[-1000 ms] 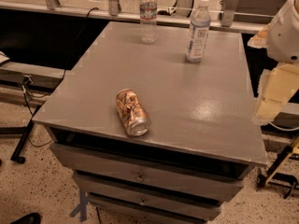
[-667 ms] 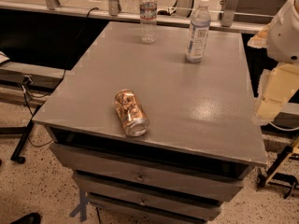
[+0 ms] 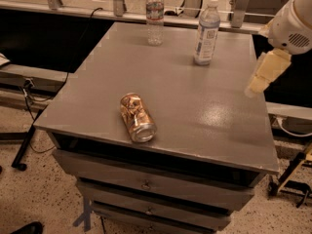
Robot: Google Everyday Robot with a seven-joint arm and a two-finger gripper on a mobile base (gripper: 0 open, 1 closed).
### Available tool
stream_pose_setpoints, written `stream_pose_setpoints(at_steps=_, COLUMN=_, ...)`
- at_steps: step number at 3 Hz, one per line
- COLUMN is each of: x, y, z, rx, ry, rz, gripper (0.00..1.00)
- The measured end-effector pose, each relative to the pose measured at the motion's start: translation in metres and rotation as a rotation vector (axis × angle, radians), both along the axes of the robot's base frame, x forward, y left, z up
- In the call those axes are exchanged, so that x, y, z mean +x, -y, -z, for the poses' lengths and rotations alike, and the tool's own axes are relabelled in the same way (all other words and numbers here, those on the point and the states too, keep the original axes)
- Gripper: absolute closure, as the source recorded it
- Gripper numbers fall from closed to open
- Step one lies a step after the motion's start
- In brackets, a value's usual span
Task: Move blue plastic bottle near orange can
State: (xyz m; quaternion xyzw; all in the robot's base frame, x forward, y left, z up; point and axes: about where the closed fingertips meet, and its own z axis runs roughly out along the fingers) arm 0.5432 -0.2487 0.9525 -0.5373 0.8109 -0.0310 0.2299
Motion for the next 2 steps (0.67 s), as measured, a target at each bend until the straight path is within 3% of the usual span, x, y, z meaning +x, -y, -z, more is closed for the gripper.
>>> stream_pose_setpoints(at_steps=1, x=0.061, y=0.009, z=0.011, rx=0.108, ry=0.071, rz=0.088, gripper=0.00)
stream_pose_setpoints(at_steps=2, x=0.114, y=0.001, z=0.023, rx=0.255, ry=0.125, rz=0.148, gripper=0.00)
